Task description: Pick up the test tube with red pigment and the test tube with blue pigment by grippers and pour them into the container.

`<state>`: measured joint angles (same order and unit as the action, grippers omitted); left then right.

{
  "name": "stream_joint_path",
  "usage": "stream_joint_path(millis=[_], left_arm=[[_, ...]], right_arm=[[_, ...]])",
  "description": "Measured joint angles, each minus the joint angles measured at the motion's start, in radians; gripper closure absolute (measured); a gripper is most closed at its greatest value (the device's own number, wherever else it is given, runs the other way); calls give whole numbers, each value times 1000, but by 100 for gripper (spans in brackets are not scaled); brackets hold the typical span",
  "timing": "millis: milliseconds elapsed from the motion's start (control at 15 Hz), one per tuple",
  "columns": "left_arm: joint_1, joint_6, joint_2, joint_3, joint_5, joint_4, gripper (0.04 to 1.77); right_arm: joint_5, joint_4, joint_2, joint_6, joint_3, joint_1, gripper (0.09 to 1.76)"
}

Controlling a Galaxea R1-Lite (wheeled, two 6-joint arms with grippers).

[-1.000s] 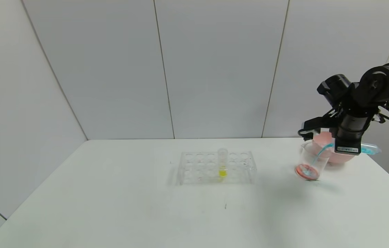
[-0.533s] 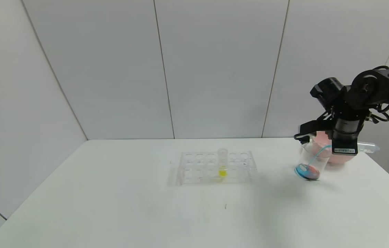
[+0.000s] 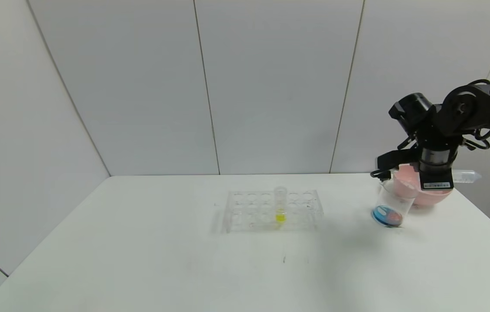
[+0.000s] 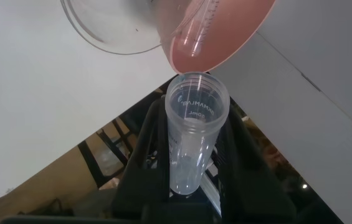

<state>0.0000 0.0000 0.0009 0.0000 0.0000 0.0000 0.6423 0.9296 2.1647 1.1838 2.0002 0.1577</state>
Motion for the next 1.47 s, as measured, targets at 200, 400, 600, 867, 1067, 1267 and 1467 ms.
stream_joint_path(millis=[200, 400, 600, 867, 1067, 1267, 1467], left_arm=[[0, 0, 0, 0, 0, 0, 5], [0, 0, 0, 0, 0, 0, 5], [0, 0, 0, 0, 0, 0, 5], [0, 0, 0, 0, 0, 0, 5], [0, 0, 0, 0, 0, 0, 5], [0, 0, 0, 0, 0, 0, 5], [0, 0, 0, 0, 0, 0, 5]], right_arm=[[27, -1, -6, 15, 0, 10, 135], [39, -1, -9, 16, 0, 15, 135], [40, -2, -9, 14, 0, 21, 135], [24, -26, -16, 3, 0, 15, 135], [-116, -55, -34, -46, 0, 0, 135], [-246, -59, -53, -211, 0, -15, 135], [-480, -84, -82, -372, -7, -31, 135]])
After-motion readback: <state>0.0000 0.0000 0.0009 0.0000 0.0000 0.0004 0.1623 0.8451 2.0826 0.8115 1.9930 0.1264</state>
